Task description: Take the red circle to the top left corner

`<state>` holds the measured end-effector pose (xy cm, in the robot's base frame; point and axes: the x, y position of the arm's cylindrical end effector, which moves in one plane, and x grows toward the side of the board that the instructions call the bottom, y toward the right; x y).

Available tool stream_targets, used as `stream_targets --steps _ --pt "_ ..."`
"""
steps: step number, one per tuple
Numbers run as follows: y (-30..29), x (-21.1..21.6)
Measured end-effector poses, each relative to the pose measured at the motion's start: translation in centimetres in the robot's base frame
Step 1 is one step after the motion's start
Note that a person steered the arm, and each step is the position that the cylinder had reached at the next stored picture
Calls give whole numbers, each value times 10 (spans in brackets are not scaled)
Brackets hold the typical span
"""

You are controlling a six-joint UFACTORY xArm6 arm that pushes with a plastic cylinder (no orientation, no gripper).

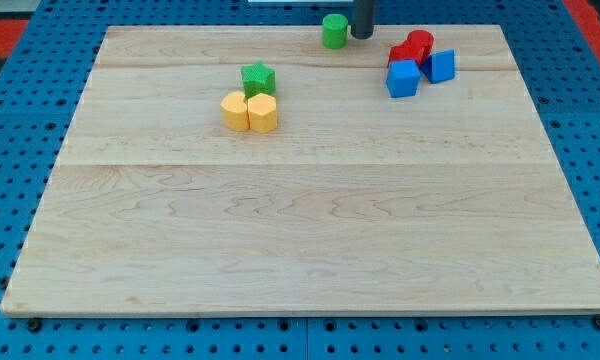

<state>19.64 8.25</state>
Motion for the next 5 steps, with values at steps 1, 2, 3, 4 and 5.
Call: stream_targets --steps 1,2,3,4,5 --pt "-7 -4" --pt "-43 -1" --pt "-41 -3" --pt "-1 -3" --pt "101 -3"
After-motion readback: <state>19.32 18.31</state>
